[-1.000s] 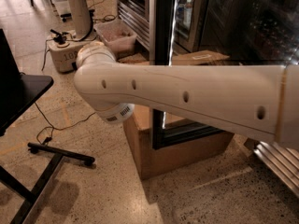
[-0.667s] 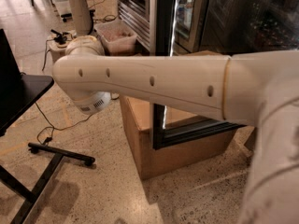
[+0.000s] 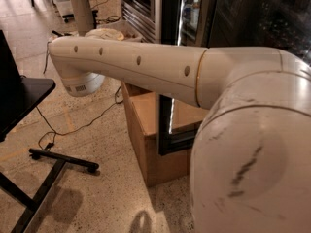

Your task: Close left fridge door

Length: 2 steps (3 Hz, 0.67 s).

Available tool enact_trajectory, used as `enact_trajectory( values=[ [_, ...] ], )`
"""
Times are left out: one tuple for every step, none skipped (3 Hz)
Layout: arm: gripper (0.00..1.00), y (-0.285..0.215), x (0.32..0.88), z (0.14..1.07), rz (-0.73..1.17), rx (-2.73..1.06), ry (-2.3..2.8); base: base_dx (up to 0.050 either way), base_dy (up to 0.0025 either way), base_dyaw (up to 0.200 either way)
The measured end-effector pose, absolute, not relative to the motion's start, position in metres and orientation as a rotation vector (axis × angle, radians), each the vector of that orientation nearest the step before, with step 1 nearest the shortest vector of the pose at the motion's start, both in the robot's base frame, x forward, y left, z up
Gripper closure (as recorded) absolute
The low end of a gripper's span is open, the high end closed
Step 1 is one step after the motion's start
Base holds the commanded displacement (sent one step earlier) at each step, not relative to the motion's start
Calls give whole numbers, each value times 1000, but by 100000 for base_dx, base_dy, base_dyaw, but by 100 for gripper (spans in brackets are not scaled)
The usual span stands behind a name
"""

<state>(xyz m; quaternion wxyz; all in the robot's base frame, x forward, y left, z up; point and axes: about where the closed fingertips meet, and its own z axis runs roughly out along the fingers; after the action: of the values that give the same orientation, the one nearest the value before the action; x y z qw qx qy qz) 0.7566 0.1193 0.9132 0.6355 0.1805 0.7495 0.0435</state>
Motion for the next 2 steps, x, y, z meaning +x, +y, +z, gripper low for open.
enact_trajectory(
  values=[
    [100,61,750,897,17,707,1665,0,0,0],
    [100,-12,725,876,-115,998,1586,0,0,0]
  ],
)
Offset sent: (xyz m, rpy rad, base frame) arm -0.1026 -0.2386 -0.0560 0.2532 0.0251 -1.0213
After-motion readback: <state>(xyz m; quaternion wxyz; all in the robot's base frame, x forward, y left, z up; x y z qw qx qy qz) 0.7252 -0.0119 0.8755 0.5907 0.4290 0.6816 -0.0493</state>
